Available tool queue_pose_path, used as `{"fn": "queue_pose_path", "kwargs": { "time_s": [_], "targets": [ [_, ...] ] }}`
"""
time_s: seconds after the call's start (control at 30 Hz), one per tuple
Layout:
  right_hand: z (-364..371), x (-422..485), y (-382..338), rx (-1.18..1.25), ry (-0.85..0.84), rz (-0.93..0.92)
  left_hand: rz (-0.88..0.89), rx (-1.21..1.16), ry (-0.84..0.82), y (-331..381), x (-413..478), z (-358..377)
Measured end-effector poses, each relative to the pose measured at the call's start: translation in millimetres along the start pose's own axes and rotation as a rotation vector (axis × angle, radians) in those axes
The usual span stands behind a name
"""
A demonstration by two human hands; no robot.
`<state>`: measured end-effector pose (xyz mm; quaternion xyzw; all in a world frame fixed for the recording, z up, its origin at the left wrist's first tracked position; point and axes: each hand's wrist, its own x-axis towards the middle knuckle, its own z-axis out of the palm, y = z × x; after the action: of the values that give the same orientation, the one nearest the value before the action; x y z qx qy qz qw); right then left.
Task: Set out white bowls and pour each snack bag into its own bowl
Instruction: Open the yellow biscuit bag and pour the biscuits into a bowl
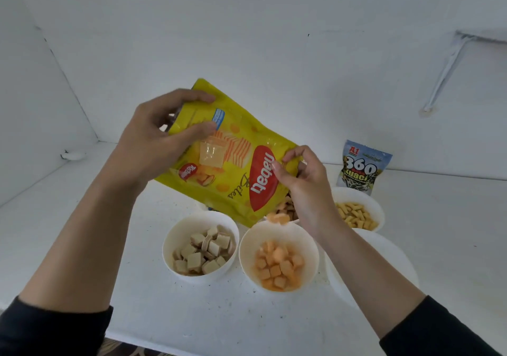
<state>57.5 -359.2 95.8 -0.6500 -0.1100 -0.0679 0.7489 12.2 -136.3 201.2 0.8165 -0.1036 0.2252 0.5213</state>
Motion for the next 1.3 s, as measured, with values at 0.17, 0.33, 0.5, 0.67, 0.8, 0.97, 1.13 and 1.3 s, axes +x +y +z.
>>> {"fn": "queue_pose_path", "kwargs": {
  "time_s": [0.17, 0.33, 0.5, 0.67, 0.8, 0.97, 1.13, 1.3],
  "targets": [
    [2, 7, -16, 0.076, 0.000, -0.037, 0.068, 0.038, 0.018, 25, 10, -5],
    [-7, -12, 8, 0.144, 0.028, 0.023, 0.065, 0.092, -0.071, 22, 7, 12],
    [-19, -36, 53, 0.133, 0.112, 0.116, 0.026, 0.211, -0.190, -7, -3, 45],
    [-25, -43, 62, 0.245, 0.152, 0.182, 0.046, 0.288, -0.221, -15, -2, 59],
    [-24, -34, 37, 0.300, 0.130, 0.106, 0.151, 0.247, -0.120, 17, 13, 48],
    [-26, -28, 22, 0.381, 0.078, 0.059, 0.246, 0.261, -0.132, 43, 21, 42],
    [-28, -36, 45, 0.361, 0.120, 0.143, 0.181, 0.311, -0.265, 17, 11, 51],
    [-29, -36, 49, 0.335, 0.130, 0.162, 0.128, 0.215, -0.164, -11, 0, 50]
  ]
}}
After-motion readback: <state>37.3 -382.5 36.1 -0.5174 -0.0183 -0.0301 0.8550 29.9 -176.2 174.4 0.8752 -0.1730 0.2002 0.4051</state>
